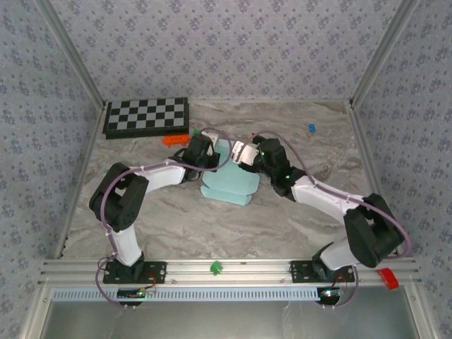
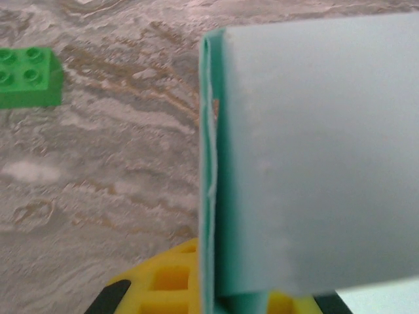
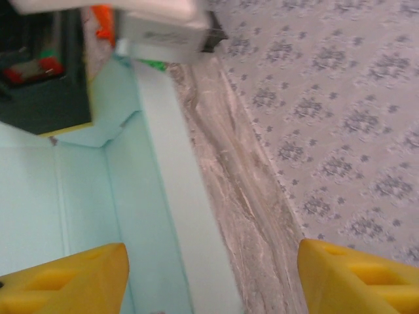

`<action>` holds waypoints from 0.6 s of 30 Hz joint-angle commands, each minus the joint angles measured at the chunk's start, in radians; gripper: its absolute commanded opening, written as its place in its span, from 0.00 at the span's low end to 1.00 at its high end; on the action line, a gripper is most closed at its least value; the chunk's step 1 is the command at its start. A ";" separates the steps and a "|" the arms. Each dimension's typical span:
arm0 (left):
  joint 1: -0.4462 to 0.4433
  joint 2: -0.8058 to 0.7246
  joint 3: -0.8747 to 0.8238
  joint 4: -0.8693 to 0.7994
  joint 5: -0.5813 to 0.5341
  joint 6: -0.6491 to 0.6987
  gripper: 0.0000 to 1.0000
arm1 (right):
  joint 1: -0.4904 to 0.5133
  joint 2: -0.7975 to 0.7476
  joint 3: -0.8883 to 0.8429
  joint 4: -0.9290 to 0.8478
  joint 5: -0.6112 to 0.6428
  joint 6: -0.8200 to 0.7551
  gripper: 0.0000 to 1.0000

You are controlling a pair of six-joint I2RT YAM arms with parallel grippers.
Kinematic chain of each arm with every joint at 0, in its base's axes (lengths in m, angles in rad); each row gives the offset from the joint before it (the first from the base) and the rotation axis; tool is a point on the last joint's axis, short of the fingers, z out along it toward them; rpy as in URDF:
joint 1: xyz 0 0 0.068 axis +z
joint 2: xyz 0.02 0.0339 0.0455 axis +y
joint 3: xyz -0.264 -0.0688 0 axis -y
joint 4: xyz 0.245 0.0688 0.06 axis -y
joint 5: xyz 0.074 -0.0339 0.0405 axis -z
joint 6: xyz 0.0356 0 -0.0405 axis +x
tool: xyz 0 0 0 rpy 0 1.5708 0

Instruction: Fold the paper box

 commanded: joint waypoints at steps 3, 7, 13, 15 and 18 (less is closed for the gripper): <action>-0.026 -0.070 0.033 -0.175 -0.083 -0.083 0.04 | 0.006 -0.136 0.015 -0.147 0.077 0.268 0.72; -0.026 -0.073 0.097 -0.343 -0.106 -0.181 0.03 | -0.003 -0.206 0.068 -0.306 0.114 0.512 0.73; -0.025 -0.109 0.122 -0.460 -0.098 -0.317 0.00 | -0.056 -0.169 0.224 -0.643 0.099 0.796 0.72; -0.025 -0.120 0.131 -0.491 -0.094 -0.344 0.00 | -0.068 -0.145 0.258 -0.705 0.057 0.851 0.71; -0.025 -0.128 0.161 -0.551 -0.086 -0.380 0.00 | -0.088 -0.115 0.287 -0.738 -0.004 0.928 0.69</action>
